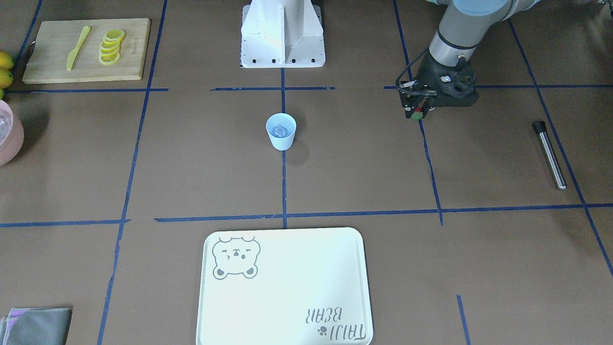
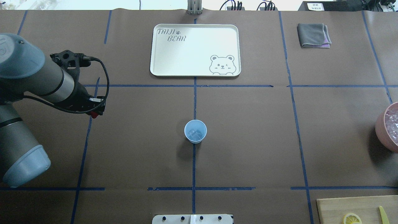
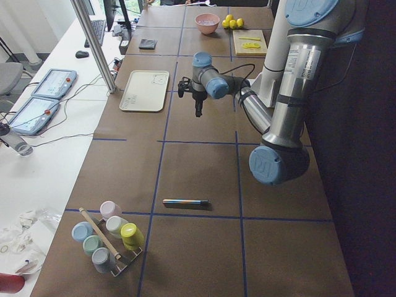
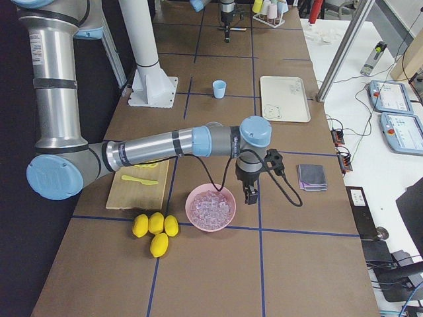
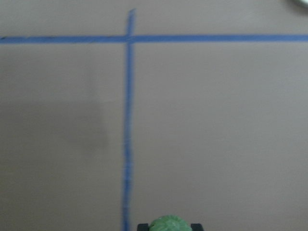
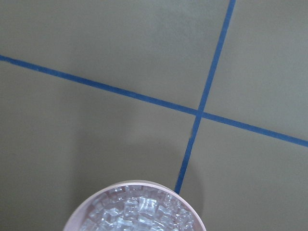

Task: Mash ice and strawberries in cup
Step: 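Lift and carry the strawberry with the left gripper over the blue cup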

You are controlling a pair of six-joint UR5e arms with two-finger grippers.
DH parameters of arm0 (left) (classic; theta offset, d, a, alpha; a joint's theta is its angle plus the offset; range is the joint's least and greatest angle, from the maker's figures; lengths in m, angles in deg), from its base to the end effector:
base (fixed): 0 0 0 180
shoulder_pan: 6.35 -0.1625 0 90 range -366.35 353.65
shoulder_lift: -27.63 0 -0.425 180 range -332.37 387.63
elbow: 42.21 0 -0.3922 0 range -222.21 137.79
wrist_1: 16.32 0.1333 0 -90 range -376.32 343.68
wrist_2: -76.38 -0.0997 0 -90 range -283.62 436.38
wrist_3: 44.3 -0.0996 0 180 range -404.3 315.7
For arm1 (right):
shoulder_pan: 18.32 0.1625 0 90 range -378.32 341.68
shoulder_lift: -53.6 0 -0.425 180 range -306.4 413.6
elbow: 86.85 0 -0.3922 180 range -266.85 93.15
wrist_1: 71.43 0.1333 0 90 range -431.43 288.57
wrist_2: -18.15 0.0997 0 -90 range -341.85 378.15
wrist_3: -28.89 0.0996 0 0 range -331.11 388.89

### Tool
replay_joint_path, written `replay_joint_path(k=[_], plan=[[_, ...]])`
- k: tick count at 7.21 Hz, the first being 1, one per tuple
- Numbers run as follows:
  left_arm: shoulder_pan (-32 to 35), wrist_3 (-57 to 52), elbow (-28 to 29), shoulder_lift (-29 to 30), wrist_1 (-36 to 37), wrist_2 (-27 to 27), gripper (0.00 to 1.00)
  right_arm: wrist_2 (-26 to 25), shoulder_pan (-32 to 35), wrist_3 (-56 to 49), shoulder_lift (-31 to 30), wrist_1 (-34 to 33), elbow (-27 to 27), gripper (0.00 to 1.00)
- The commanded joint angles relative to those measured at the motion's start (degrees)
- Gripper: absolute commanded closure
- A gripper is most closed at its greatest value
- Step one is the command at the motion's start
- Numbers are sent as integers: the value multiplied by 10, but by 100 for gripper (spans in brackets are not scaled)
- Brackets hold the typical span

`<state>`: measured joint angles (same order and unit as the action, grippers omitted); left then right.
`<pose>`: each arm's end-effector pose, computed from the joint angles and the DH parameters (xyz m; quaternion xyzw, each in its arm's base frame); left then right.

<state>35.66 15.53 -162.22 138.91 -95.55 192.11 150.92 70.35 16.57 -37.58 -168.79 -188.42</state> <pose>0.3362 -0.4240 0.2559 0.0301 0.3958 -0.0176 0.9177 0.0545 -0.4818 0.5844 0.0594 -0.3605 -0.1202 0.9231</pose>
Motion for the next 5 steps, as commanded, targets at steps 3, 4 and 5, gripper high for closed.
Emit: replay_joint_path(k=[3, 4, 5], plan=[[-49, 95, 89, 175, 59, 1, 100, 48, 37, 12, -53, 104, 53, 1], [-67, 114, 108, 193, 53, -1, 100, 50, 38, 42, -53, 104, 53, 1], [-79, 121, 125, 212, 46, -1, 100, 59, 38, 63, -52, 104, 53, 1]])
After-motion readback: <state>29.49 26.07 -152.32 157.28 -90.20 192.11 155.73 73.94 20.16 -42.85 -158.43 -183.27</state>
